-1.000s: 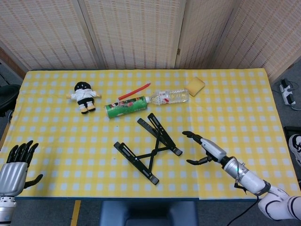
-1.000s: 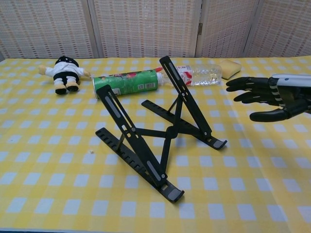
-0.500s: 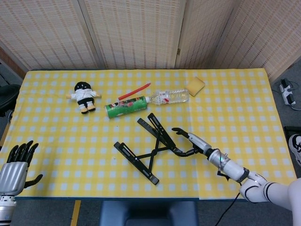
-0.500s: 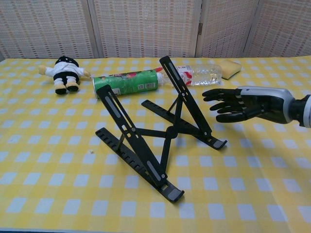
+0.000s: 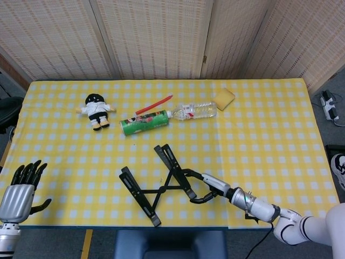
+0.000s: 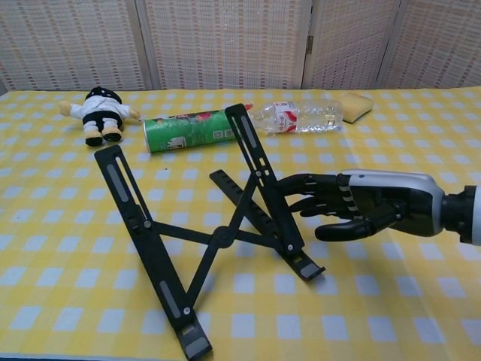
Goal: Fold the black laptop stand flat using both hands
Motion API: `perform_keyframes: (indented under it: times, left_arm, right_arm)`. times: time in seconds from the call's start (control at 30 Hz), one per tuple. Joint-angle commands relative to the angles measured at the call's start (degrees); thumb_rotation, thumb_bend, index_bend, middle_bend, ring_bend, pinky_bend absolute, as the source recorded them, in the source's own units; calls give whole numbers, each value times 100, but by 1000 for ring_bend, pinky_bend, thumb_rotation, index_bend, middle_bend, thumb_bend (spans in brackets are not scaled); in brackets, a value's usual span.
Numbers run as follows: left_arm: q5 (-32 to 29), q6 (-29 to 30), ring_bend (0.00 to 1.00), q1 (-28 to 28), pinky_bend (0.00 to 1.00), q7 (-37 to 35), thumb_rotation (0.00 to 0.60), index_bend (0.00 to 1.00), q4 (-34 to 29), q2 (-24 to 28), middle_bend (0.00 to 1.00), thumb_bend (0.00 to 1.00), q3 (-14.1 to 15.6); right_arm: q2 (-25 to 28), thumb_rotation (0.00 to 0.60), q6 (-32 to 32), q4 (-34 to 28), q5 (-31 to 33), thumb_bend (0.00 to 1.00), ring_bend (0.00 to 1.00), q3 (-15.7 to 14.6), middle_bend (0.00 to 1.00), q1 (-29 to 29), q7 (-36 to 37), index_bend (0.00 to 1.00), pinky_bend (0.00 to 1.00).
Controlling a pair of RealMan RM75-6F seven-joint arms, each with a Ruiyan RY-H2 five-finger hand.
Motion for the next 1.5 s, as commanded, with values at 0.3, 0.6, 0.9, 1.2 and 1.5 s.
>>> perform_keyframes:
  times: [0.3,0.6,0.9,1.2,1.5]
  left_arm:
    - [927,-855,0,-733,0,-1131,600,0,-114,27,57,205,274]
    - [1237,-1507,0,-1207,0,-1484,600,0,-429,-177,14,191,488]
    - [865,-1526,0,-1166,0,-810,600,0,-688,-748,0,181,422]
    - [381,-1576,0,-1141,0,-510,600,0,-613,-1351,0,166,315]
    - [-65,-1550,0,-1129,0,-486,600,0,-697,-1399,0,160,192]
  right_arm:
    - [432,444,459,-406,58,279,67,-25,40,-117,-392,0,0]
    - [1036,444,645,-949,365,280,67,229,41,-167,-772,0,0]
    - [1190,445,572,-1069,508,278,63,300,44,-226,-818,0,0]
    - [980,443,411,-768,409,278,67,199,44,-257,-683,0,0]
    - [666,444,406,-426,189,278,73,2,44,-331,-658,0,0]
